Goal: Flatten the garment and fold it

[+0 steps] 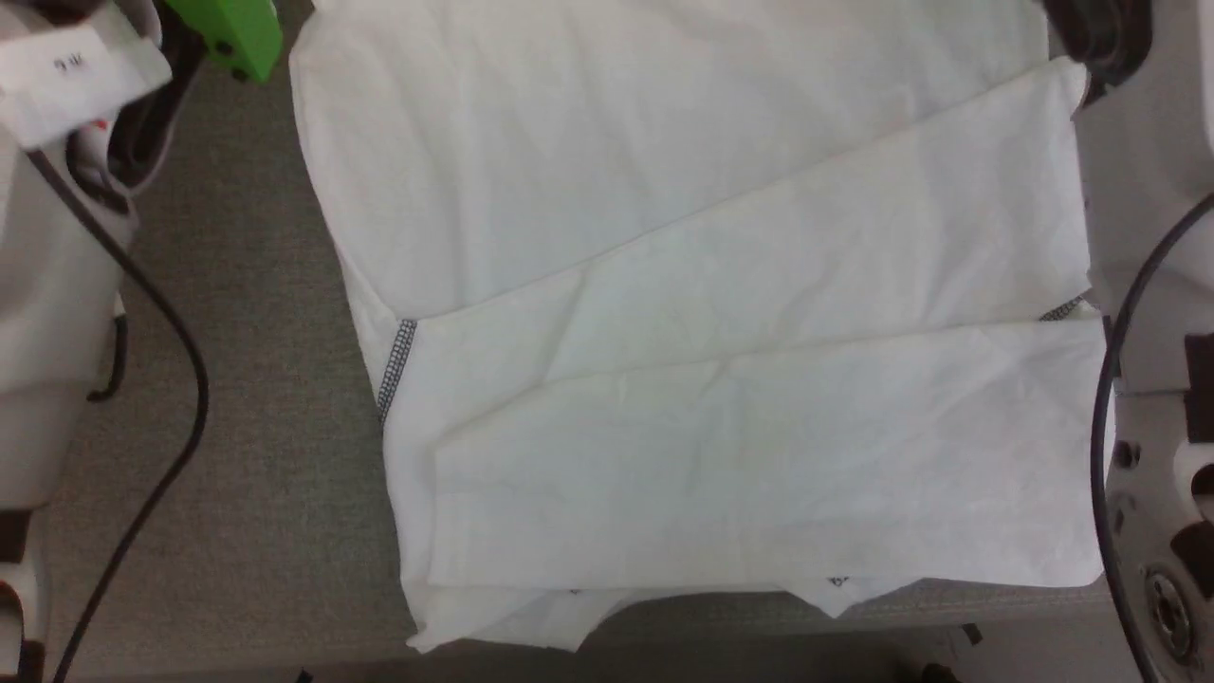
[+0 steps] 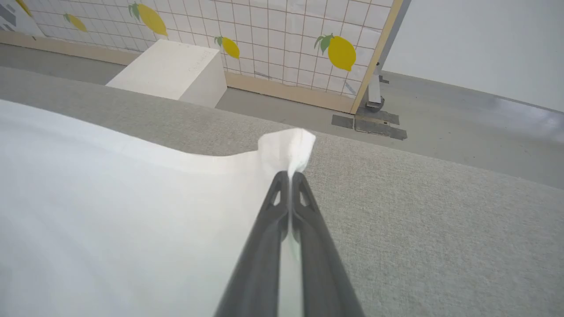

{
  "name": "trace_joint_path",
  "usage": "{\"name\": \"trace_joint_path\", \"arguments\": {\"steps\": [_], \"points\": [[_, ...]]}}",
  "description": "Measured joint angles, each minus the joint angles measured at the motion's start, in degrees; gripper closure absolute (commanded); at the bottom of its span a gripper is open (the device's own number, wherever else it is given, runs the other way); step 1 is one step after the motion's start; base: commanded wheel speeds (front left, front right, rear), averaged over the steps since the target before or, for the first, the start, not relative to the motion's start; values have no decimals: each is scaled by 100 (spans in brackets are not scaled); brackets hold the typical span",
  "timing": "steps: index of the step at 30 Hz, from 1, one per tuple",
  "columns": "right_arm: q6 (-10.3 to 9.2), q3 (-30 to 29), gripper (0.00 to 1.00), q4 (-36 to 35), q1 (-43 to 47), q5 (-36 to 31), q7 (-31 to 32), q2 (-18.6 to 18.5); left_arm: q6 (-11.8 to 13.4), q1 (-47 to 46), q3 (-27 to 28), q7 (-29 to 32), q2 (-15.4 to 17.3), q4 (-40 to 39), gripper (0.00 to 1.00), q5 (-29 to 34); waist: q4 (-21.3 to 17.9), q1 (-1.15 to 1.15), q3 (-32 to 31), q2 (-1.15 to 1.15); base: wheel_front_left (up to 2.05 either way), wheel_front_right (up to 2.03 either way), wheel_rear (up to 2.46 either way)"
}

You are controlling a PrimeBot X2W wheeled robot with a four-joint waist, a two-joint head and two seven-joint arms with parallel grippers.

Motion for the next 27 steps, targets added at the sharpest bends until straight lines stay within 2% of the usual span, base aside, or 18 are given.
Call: {"name": "trace_joint_path", "arguments": {"steps": [5, 11, 17, 21, 27], "points": [[0, 651, 100, -483, 942, 642, -513, -338, -54, 873, -60, -480, 201, -430, 100, -246, -31, 0, -526, 0, 0, 0, 0], [0, 1025, 100, -1069, 2035, 1170, -677, -784, -38, 2113, -77, -783, 403, -996, 100, -599, -45, 0, -1160, 0, 0, 0, 0], [0, 1024, 100, -1662, 3098, 1449, -566, -1262, 209, 3440, -5, -1037, 502, -1512, 100, -1016, -14, 0, -1743, 0, 0, 0, 0], [0, 954, 100, -2072, 3813, 1562, -352, -1449, 371, 4251, 29, -1220, 552, -1734, 100, -1225, 29, 0, -2068, 0, 0, 0, 0], [0, 839, 100, -2659, 4879, 1622, 41, -1742, 464, 5224, -213, -1295, 497, -1871, 100, -1462, 135, -1, -2451, 0, 0, 0, 0]]}}
